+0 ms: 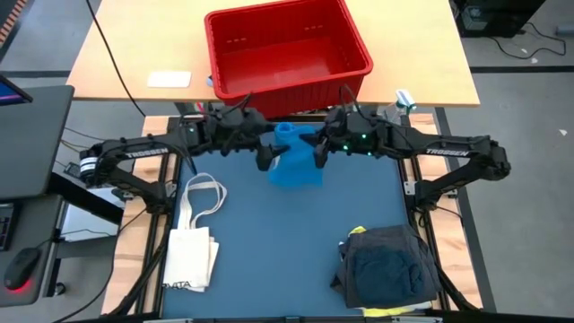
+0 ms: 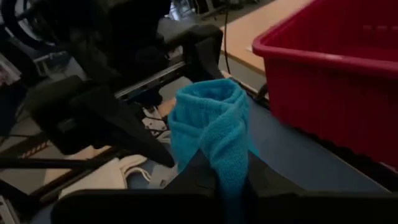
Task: Fold laundry
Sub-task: Fold the light blue boxer
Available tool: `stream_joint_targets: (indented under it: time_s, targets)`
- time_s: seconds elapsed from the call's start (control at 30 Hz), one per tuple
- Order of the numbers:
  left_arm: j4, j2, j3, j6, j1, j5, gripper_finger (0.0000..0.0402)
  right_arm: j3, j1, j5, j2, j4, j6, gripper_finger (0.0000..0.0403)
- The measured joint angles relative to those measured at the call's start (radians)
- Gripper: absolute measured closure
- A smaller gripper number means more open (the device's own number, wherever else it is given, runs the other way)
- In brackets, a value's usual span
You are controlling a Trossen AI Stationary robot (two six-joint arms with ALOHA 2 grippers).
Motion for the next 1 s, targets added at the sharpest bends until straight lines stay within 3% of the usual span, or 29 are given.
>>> stream_joint_targets:
  time_s: [0.13, 0.23, 0.33, 0.5, 0.53, 0.63, 0.77, 0.87, 1.0]
  targets:
    - [0.044, 0.002, 0.0, 0.113, 0.002, 0.022, 0.0019, 0.0, -0.009, -0.026, -0.001, 0.029, -0.066, 0.0381]
    - [0.055, 0.002, 0.0, 0.193, 0.008, 0.043, 0.006, 0.0, -0.036, -0.026, 0.0, 0.032, -0.109, 0.0381]
    - [0.054, 0.002, 0.015, 0.231, 0.036, 0.052, 0.0148, 0.0, -0.078, -0.055, 0.0, 0.049, -0.157, 0.0381]
    - [0.048, 0.002, 0.096, 0.278, 0.133, 0.087, 0.035, 0.0, -0.123, -0.057, 0.0, 0.121, -0.328, 0.0381]
    - [0.046, 0.002, 0.12, 0.278, 0.156, 0.115, 0.0368, 0.001, -0.129, -0.064, -0.001, 0.151, -0.357, 0.0381]
    - [0.026, 0.002, 0.184, 0.268, 0.196, 0.208, 0.0367, 0.004, -0.133, -0.074, -0.002, 0.195, -0.386, 0.0381]
    - [-0.112, 0.002, 0.196, 0.265, 0.172, 0.31, 0.0357, 0.005, -0.099, -0.09, 0.017, 0.075, -0.291, 0.0381]
    - [-0.228, 0.002, 0.121, 0.217, 0.103, 0.318, 0.0357, -0.016, -0.034, -0.113, 0.075, -0.039, -0.167, 0.0381]
    - [-0.16, 0.002, -0.09, 0.069, -0.041, 0.316, 0.0358, -0.155, 0.109, -0.144, 0.16, 0.029, 0.069, 0.0381]
